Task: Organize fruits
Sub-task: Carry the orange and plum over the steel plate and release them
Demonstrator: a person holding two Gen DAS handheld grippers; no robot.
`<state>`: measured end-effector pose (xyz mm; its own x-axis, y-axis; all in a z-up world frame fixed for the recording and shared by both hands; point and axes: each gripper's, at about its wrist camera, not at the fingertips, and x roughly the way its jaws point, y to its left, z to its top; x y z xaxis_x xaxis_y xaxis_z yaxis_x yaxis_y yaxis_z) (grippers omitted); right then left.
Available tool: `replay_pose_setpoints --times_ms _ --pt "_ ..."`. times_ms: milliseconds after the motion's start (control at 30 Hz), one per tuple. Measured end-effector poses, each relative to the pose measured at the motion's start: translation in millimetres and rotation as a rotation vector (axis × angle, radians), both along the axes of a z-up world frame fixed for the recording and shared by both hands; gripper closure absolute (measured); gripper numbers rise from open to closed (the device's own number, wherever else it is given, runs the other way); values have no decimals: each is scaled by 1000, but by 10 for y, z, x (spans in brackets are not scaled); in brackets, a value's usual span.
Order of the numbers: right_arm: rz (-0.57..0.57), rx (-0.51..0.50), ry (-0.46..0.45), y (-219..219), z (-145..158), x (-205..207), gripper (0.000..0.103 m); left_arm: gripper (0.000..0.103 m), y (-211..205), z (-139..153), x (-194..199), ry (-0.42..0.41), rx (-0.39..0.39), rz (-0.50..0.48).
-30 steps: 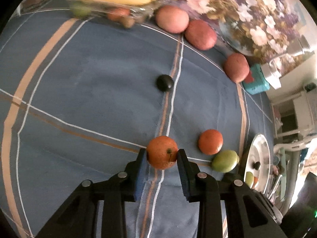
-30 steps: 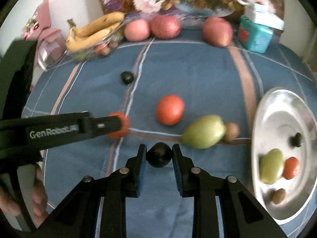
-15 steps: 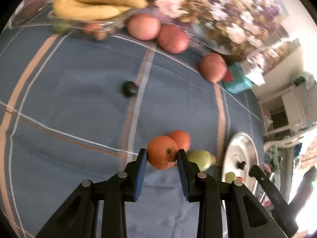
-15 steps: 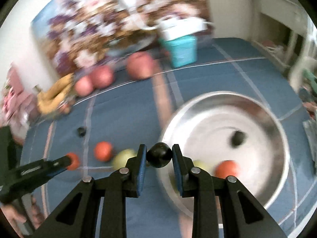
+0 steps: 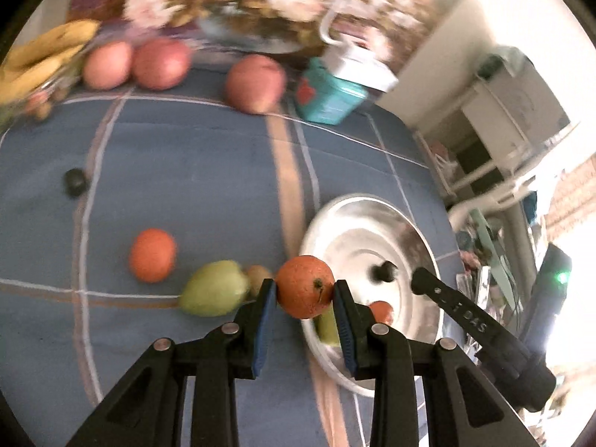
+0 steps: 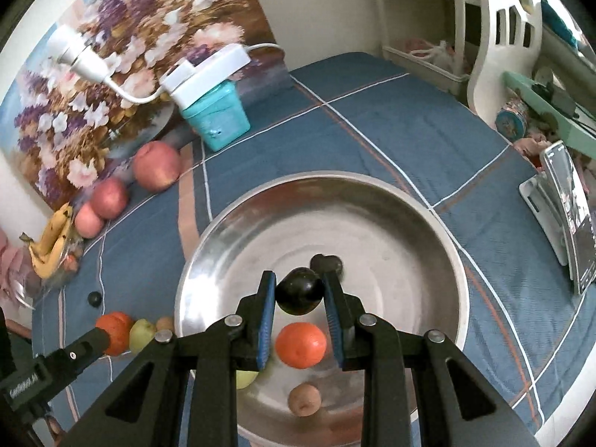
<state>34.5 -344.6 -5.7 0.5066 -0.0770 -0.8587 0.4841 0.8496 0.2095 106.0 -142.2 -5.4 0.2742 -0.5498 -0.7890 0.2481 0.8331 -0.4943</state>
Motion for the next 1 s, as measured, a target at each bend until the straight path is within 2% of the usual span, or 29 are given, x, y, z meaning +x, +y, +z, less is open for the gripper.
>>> replay_pose_setpoints --times_ms 233,467,767,1000 --pt "-6 3 17 -58 -60 -7 76 70 -232 -66 -49 -28 13 -52" --pt "4 -10 28 -41 -85 65 76 70 -278 -116 -2 -23 3 -53" --pt "16 -29 44 -52 -136 174 76 71 -410 -89 91 -55 -18 -73" --pt "28 -44 62 -41 -209 225 76 71 -430 -152 129 -33 -15 -70"
